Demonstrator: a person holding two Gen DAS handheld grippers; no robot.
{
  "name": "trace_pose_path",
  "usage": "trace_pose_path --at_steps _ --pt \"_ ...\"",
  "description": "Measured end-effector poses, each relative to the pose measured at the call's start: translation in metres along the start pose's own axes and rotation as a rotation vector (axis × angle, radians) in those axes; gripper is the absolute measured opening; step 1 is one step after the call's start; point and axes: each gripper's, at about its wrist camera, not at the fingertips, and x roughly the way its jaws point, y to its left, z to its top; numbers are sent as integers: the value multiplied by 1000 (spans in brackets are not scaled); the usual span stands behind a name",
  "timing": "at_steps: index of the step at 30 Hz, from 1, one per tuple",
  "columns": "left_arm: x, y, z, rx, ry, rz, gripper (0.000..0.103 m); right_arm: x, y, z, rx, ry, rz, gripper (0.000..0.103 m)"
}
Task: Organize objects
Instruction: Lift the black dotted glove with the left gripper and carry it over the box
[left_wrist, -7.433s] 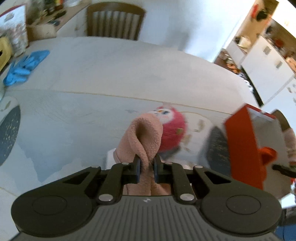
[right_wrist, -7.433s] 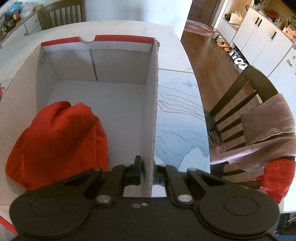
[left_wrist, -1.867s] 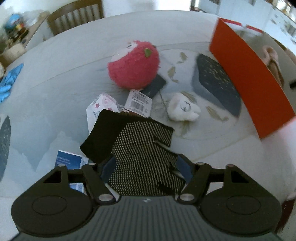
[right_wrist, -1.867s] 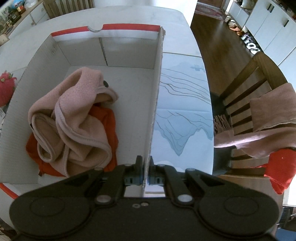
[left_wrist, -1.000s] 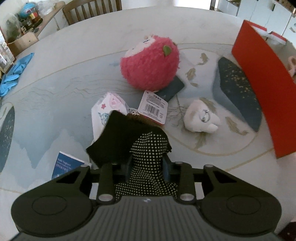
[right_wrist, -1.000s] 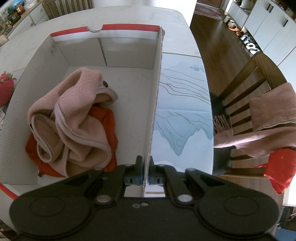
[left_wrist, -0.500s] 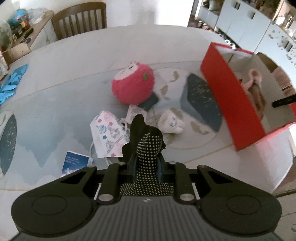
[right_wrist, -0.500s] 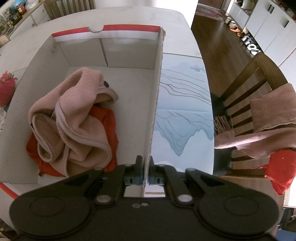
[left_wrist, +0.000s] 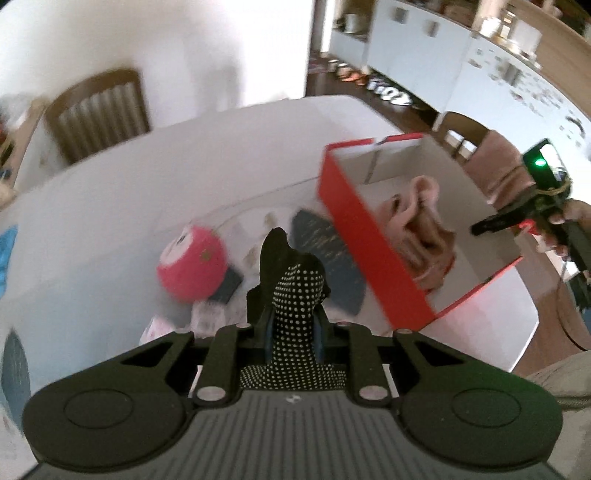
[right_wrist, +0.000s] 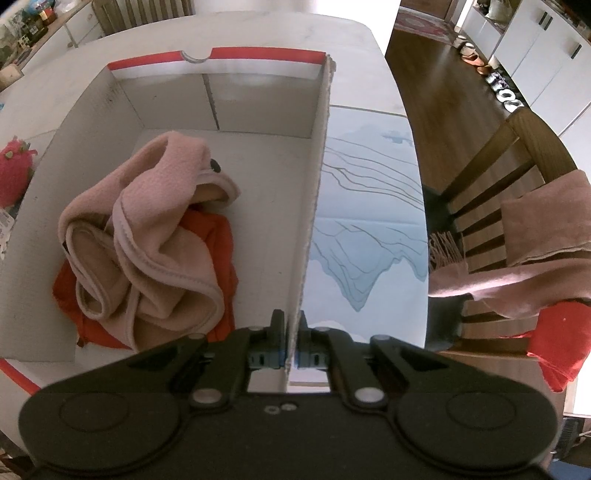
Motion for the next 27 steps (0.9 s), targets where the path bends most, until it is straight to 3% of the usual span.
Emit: trace_pose_path --at_steps 13,21,27 --pt "17 -108 90 306 -86 -112 19 0 3 -1 -5 -6 -6 4" --pt "56 -159 116 387 -89 -164 19 0 0 -2 -2 -10 6 4" --pt "97 -180 118 419 -43 -177 19 0 0 -3 -7 -13 11 4"
